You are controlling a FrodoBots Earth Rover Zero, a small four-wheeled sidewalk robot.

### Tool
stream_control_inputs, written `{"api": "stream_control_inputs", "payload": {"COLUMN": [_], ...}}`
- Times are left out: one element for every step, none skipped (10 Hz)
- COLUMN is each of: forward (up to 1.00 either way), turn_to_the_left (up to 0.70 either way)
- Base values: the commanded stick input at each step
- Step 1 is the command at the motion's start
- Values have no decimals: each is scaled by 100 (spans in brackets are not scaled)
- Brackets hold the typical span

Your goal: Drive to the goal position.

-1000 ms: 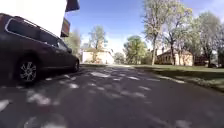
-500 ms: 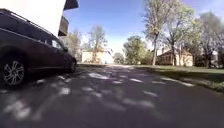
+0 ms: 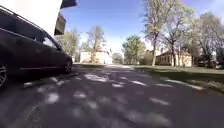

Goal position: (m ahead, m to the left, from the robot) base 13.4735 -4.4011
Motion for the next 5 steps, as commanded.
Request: {"api": "stream_control_inputs", "payload": {"forward": [100, 100, 100, 100, 100], "turn_to_the_left": [0, 0, 0, 0, 0]}}
